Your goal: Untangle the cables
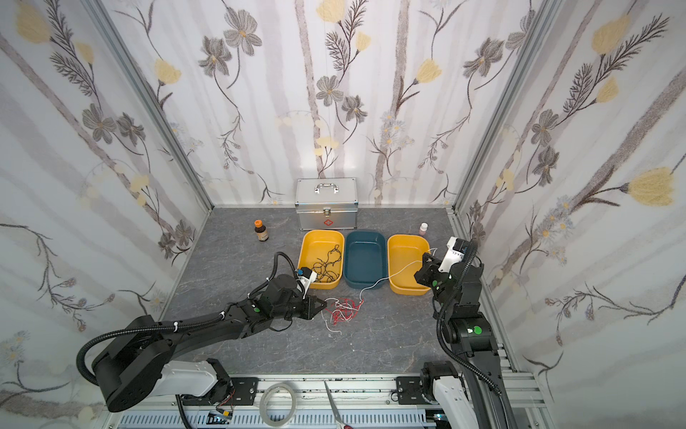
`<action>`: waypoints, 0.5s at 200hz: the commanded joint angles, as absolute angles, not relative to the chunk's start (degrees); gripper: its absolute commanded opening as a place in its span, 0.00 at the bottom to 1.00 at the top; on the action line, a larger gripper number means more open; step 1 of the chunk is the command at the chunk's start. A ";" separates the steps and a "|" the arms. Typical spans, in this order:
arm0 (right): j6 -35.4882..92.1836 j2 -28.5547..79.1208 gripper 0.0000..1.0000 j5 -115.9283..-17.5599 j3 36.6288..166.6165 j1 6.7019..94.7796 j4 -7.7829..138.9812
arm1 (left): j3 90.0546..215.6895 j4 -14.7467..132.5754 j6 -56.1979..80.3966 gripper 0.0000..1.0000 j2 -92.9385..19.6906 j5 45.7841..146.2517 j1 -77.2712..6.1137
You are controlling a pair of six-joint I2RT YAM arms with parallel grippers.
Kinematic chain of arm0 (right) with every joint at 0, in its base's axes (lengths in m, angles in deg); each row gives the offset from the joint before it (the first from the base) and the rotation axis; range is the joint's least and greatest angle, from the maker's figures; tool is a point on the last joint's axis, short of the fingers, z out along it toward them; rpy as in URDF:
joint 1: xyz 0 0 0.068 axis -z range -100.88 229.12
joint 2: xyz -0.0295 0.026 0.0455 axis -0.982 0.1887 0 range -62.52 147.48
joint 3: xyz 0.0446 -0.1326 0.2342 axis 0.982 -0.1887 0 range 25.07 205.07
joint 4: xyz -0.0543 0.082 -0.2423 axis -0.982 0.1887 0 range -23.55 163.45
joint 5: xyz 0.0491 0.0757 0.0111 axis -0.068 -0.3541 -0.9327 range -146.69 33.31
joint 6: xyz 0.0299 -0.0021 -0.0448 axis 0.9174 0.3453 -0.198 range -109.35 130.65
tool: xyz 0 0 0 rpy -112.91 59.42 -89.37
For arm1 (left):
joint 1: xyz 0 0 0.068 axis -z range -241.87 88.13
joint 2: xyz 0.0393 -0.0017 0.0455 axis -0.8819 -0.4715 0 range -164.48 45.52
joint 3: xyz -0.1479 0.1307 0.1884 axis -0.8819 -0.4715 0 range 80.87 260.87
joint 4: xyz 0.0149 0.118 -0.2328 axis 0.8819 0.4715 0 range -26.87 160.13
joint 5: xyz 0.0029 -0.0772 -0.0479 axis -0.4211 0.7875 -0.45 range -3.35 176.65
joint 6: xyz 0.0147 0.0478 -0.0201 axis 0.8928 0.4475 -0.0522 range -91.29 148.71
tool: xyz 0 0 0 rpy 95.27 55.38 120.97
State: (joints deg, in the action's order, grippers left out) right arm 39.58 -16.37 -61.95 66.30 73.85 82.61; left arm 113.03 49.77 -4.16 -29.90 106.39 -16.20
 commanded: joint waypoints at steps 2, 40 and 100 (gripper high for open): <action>41.82 -15.37 0.00 -68.52 63.37 73.85 77.73 | 112.79 50.68 -0.85 0.00 -27.23 106.90 -16.24; 40.88 -14.65 0.00 -66.04 60.09 73.84 78.28 | 112.45 54.75 0.96 0.00 -22.17 103.12 -16.29; 43.27 -13.17 0.00 -68.77 51.14 71.06 76.48 | 111.74 52.99 2.29 0.00 -16.81 102.83 -16.28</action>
State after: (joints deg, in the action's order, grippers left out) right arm 41.41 -14.03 -67.81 53.76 72.69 79.12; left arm 111.68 54.45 0.87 -18.10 103.16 -16.22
